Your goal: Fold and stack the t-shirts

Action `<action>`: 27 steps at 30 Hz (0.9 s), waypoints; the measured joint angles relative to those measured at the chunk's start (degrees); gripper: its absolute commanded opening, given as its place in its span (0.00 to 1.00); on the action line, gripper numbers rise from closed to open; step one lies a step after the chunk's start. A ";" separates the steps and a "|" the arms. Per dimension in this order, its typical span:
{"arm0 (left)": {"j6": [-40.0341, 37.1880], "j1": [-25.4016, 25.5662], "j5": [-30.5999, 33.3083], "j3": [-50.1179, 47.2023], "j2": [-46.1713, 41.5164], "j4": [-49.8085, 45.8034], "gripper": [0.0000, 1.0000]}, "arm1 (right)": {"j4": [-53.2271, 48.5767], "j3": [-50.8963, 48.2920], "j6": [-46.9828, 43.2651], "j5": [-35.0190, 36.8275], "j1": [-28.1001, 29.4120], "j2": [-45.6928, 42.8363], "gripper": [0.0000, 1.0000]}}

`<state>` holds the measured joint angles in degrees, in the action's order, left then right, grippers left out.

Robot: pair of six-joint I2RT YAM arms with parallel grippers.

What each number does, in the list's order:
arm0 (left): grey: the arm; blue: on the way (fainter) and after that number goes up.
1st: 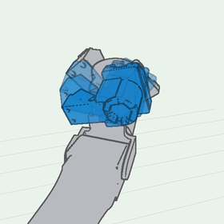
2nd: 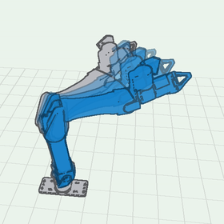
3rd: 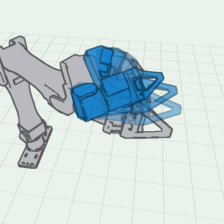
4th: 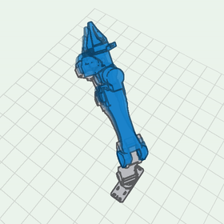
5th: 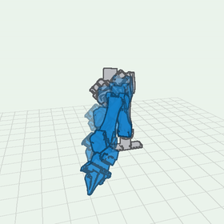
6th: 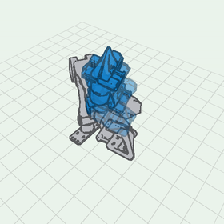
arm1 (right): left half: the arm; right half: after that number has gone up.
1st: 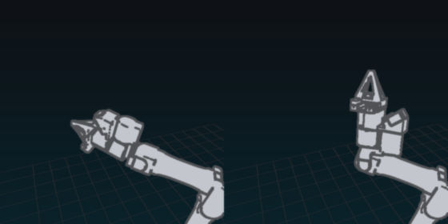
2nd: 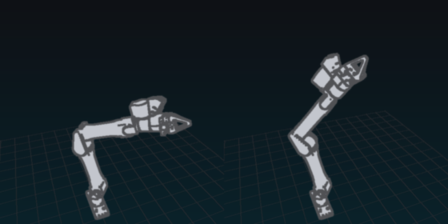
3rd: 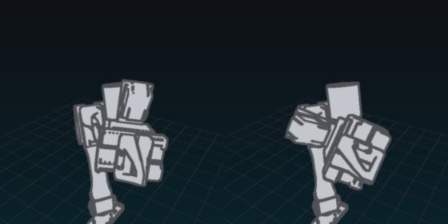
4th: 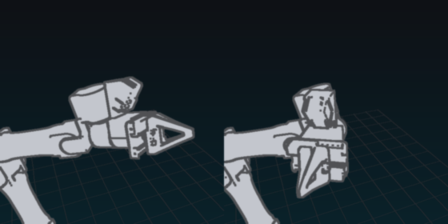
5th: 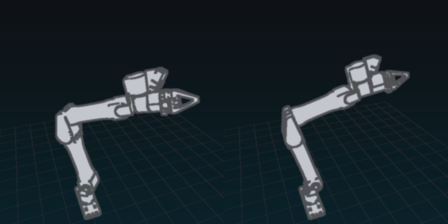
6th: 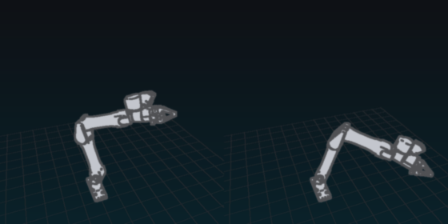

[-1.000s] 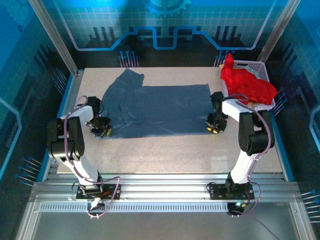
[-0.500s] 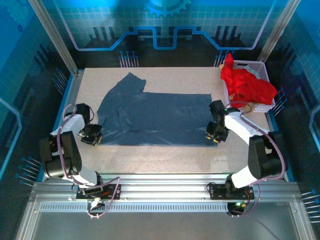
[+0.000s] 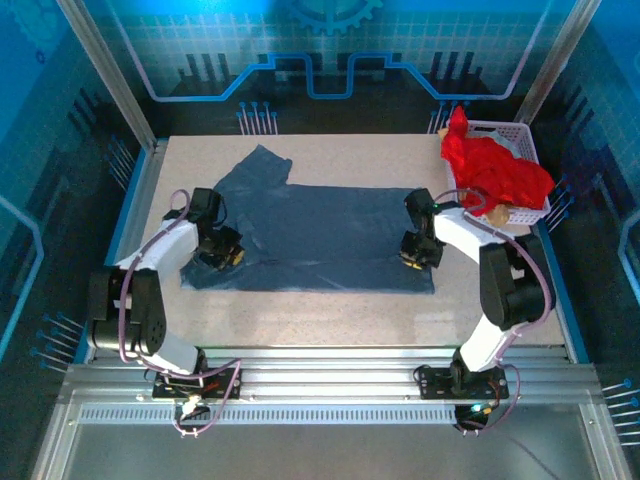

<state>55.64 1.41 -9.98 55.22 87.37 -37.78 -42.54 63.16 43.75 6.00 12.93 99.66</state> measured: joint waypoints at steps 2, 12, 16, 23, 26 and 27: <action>-0.04 0.00 -0.42 -0.07 0.07 0.04 0.09 | -0.09 2.78 -0.42 0.74 -1.73 2.62 0.11; -2.60 0.00 -2.29 -0.07 0.11 0.59 0.30 | -2.78 6.54 -1.64 4.15 -6.60 6.21 0.09; -4.96 0.00 -3.43 0.24 1.18 0.59 0.41 | -3.41 5.70 -1.66 4.92 -6.54 3.69 0.11; -8.48 0.00 -4.11 2.56 5.97 0.61 0.41 | -4.33 4.07 -2.45 6.67 -3.69 -6.38 0.14; -9.62 0.00 -4.07 3.56 8.70 0.61 0.41 | -4.52 3.28 -2.45 6.54 -2.51 -8.61 0.15; -9.81 0.00 -4.04 3.89 9.73 0.61 0.41 | -4.59 2.93 -2.43 6.36 -2.29 -9.01 0.15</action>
<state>45.82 1.41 -14.02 59.11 97.10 -37.17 -47.13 66.08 41.32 12.36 10.63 90.65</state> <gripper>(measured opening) 0.412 0.148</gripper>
